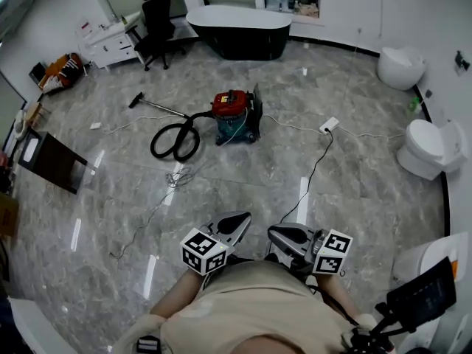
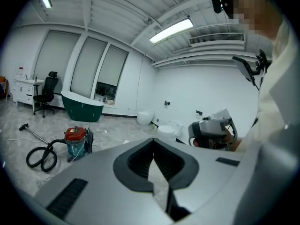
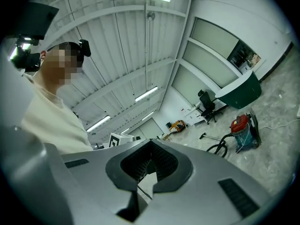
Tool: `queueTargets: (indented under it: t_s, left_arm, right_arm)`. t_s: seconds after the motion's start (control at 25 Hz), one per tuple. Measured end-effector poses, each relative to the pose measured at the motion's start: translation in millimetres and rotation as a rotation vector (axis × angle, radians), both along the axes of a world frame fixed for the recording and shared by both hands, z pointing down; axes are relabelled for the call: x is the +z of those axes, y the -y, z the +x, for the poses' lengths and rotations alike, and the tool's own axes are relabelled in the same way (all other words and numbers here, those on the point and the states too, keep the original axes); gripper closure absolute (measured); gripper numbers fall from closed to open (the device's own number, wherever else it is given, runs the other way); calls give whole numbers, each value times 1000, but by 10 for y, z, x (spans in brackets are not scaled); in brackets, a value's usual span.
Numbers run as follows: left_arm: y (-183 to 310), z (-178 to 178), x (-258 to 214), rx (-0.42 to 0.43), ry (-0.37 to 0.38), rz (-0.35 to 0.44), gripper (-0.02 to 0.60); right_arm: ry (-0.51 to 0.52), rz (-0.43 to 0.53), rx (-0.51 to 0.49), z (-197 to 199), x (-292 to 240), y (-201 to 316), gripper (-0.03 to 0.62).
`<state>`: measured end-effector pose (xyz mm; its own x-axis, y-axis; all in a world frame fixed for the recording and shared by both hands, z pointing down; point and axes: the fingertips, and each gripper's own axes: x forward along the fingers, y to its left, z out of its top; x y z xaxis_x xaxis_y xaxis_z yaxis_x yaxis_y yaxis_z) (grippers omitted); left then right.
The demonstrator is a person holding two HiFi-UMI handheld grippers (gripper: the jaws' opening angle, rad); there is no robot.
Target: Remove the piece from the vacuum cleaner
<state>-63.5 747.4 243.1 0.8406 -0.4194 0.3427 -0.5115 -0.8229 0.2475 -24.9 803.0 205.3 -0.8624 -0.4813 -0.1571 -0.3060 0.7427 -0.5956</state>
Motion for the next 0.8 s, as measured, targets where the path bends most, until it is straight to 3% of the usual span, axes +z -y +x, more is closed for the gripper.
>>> queueTargets:
  t_s: [0.16,0.24,0.44,0.6,0.8]
  left_arm:
    - [135,163,-2,24,52,39,578]
    - [187,249,-20,39,44,50,578]
    - [362,342,81,64,-7,-2,578]
    - [626,300,185,70,16,7,578]
    - [1118,114,100,65,-11,44,578]
  right_arm:
    - [47,-29,63,256,53,99,594]
    - [40,-38,65,306,93,137,594]
    - [-22,-55,76,326,194,275,594]
    - [-61,-77,139,368,227,540,594]
    - [-157,-55,110,93,191,1027,594]
